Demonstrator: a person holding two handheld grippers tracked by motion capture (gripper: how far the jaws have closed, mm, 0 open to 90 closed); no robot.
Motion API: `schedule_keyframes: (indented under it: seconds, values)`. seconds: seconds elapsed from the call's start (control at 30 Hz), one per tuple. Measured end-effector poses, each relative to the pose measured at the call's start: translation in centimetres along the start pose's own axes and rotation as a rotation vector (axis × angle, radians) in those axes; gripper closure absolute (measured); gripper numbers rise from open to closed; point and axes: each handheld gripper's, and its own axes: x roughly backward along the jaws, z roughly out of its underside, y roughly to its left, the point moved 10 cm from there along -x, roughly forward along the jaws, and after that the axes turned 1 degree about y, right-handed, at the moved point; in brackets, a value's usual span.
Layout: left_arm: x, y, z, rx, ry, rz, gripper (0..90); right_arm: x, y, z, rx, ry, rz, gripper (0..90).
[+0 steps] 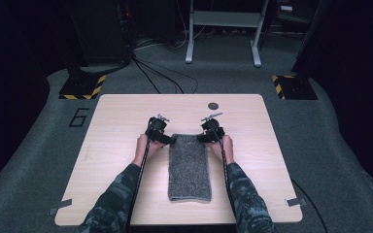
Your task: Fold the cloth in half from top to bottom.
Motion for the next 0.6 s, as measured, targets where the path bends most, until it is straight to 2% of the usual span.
schedule_keyframes:
  seconds: [0.13,0.27,0.43,0.6]
  values:
    - [-0.1,-0.1,0.0,-0.034,0.019,-0.033,28.9,0.2,0.1,0.2,0.018,-0.005,-0.016,58.8]
    - [-0.1,-0.7,-0.2,-0.053,-0.001,-0.035,41.0,0.3,0.3,0.3,0.025,0.0,-0.036,68.0]
    - [-0.2,-1.1,-0.4,-0.039,-0.045,-0.034,56.5,0.4,0.7,0.5,0.001,-0.023,-0.07,80.4]
    - [-0.3,-1.3,-0.5,-0.043,-0.054,-0.03,66.9,0.4,0.8,0.5,-0.02,-0.034,-0.106,84.3]
